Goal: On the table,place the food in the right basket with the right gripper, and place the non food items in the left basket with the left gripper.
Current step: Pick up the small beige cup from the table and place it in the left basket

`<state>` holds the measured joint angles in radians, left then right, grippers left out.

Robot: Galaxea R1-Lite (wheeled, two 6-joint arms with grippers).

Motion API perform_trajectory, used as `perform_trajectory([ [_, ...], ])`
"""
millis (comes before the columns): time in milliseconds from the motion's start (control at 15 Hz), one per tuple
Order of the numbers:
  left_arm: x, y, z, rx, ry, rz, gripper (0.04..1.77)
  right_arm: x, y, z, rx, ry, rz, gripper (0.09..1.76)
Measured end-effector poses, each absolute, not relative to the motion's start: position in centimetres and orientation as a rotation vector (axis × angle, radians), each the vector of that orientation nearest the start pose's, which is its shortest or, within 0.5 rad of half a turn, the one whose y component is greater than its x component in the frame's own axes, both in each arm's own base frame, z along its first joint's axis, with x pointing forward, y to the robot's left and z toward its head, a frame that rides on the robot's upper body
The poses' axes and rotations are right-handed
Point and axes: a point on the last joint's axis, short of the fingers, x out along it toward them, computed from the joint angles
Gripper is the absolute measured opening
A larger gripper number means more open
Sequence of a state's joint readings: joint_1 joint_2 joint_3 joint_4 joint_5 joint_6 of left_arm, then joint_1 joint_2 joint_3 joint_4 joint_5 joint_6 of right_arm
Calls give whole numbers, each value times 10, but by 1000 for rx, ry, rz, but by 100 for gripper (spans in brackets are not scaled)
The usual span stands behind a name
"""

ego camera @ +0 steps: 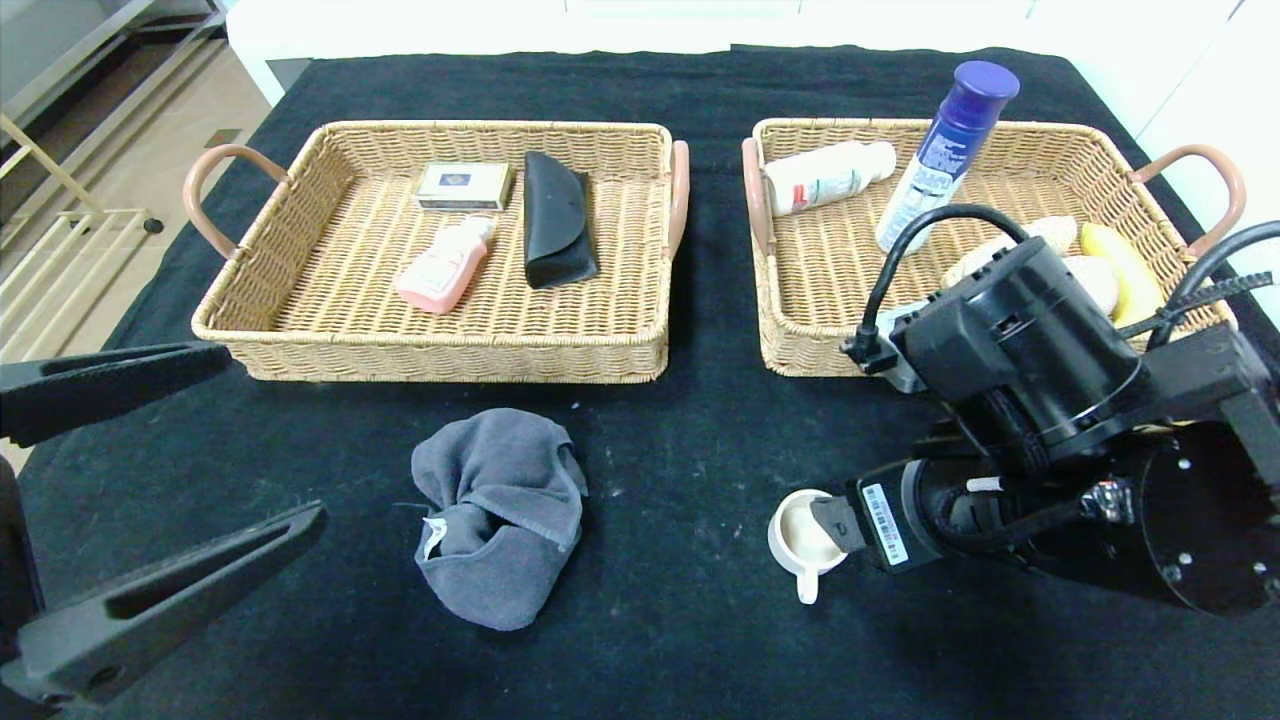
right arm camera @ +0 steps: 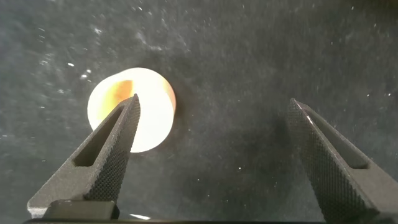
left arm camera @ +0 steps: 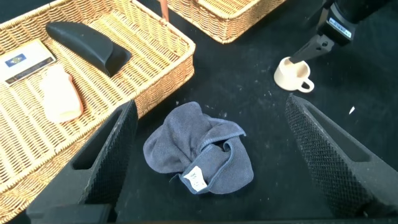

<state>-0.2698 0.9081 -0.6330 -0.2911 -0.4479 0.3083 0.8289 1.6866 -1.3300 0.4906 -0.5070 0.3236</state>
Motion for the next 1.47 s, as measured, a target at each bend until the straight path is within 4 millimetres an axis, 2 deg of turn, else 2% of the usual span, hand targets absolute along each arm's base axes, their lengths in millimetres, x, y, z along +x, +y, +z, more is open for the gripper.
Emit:
perform_trajectory([
  [1067, 99, -38, 261, 299, -119, -718, 172, 222, 214, 202, -205, 762, 161, 170],
  [1133, 99, -38, 261, 299, -118, -718, 172, 222, 214, 201, -206, 764, 160, 165],
  [1333, 98, -38, 261, 299, -118, -718, 172, 223, 215, 199, -207, 769, 166, 118],
  [1467, 98, -38, 260, 299, -118, -718, 172, 222, 216, 198, -209, 773, 170, 95],
])
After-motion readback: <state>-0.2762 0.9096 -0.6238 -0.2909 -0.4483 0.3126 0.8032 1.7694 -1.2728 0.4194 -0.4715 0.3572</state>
